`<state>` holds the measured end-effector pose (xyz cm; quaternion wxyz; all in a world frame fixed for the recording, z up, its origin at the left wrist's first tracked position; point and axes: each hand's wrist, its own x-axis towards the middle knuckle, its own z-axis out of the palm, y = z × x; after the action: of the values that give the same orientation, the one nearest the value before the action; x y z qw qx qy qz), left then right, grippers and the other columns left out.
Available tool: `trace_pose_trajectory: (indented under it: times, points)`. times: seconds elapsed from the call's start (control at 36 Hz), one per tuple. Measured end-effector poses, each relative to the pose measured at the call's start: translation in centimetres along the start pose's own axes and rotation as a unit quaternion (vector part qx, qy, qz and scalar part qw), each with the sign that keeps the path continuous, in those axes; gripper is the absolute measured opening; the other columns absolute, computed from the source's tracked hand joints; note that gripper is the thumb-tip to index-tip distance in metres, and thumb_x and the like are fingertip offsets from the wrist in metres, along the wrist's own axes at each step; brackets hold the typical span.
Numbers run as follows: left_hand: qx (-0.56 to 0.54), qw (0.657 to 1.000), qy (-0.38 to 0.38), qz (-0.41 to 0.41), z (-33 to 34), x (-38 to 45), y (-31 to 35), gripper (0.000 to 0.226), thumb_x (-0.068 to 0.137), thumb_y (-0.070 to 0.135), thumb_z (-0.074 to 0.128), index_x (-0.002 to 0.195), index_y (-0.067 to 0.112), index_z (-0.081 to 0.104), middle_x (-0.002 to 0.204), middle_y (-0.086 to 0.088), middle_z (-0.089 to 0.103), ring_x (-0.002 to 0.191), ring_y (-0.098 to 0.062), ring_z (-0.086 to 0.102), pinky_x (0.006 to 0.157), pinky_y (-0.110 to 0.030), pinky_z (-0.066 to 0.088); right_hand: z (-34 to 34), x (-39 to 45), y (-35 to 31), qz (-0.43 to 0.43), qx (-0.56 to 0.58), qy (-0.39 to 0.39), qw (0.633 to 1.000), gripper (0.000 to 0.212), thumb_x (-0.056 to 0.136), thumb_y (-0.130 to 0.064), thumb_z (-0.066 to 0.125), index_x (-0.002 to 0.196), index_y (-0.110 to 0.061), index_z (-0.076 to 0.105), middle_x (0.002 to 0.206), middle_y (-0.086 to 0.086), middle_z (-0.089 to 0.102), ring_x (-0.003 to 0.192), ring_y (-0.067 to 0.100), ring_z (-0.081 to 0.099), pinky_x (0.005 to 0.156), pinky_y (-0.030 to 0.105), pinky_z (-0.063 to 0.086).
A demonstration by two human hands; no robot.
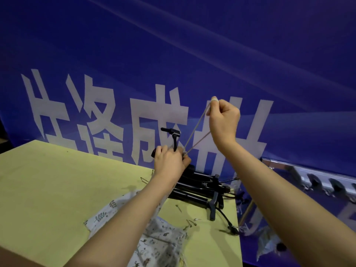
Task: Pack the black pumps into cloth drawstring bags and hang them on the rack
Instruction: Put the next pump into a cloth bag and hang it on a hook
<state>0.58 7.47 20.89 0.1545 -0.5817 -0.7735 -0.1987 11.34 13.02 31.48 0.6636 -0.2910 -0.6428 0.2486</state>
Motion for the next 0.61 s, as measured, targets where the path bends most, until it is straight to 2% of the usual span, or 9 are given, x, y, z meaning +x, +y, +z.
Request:
trace_pose_trajectory:
  times: [0.11,0.17,0.22,0.36,0.42,0.47,0.61]
  points:
    - [-0.018,1.000,-0.002,0.004,-1.1,0.6,3.8,0.041,0.094,0.041,0.036,0.113,0.012,0.058,0.099,-0.012,0.068,0.104,-0.029,0.049,0.091,-0.036,0.028,-3.6,1.6,-0.3,-0.019,0.003,0.025,1.000,0.047,0.098,-0.015,0.049,0.061,0.015,0.052,0.047,0.006,0.041,0.043,0.005,0.034,0.051,0.022,0.033]
    - [-0.028,1.000,0.000,0.011,-1.4,0.6,6.3,0.038,0.094,0.040,0.035,0.108,0.013,0.058,0.097,-0.011,0.067,0.102,-0.028,0.048,0.090,-0.035,0.028,-5.9,2.3,-0.4,-0.025,-0.003,0.033,0.999,0.048,0.098,-0.016,0.049,0.060,0.013,0.050,0.046,0.004,0.040,0.043,0.006,0.032,0.051,0.023,0.032]
    - [-0.034,0.999,0.001,0.017,-1.6,0.5,9.0,0.036,0.095,0.038,0.033,0.103,0.013,0.057,0.095,-0.010,0.067,0.099,-0.028,0.048,0.089,-0.035,0.028,-8.3,2.9,-0.5,-0.033,-0.008,0.028,0.999,0.048,0.098,-0.016,0.049,0.060,0.013,0.050,0.046,0.001,0.038,0.043,0.005,0.032,0.049,0.023,0.029]
    - [-0.018,0.999,-0.028,0.027,-1.6,0.3,16.8,0.031,0.094,0.029,0.031,0.103,0.016,0.057,0.098,-0.008,0.067,0.102,-0.029,0.050,0.089,-0.034,0.030,-15.3,4.5,-0.7,-0.061,-0.050,0.010,0.997,0.048,0.097,-0.016,0.051,0.058,0.013,0.050,0.047,0.008,0.042,0.045,0.009,0.035,0.050,0.017,0.031]
    - [0.018,0.997,-0.048,0.051,-1.4,0.3,19.9,0.029,0.094,0.025,0.029,0.106,0.017,0.054,0.102,-0.006,0.066,0.102,-0.029,0.051,0.082,-0.035,0.027,-18.0,4.9,-0.6,-0.067,-0.066,0.012,0.996,0.048,0.096,-0.016,0.052,0.057,0.012,0.050,0.045,0.005,0.039,0.045,0.011,0.034,0.048,0.022,0.029]
    - [0.053,0.994,-0.062,0.072,-1.2,0.2,22.8,0.027,0.094,0.020,0.030,0.110,0.017,0.051,0.106,-0.006,0.064,0.104,-0.030,0.049,0.078,-0.036,0.025,-20.7,5.3,-0.5,-0.066,-0.073,0.014,0.995,0.048,0.096,-0.017,0.052,0.058,0.013,0.050,0.046,0.010,0.039,0.046,0.015,0.033,0.048,0.028,0.028]
    - [0.054,0.991,-0.086,0.087,-0.2,-0.5,30.1,0.030,0.093,0.015,0.030,0.117,0.015,0.049,0.111,-0.008,0.061,0.106,-0.032,0.047,0.080,-0.037,0.026,-27.7,6.2,0.6,-0.060,-0.082,0.029,0.994,0.049,0.095,-0.020,0.052,0.060,0.015,0.048,0.046,0.012,0.035,0.048,0.016,0.030,0.049,0.031,0.026]
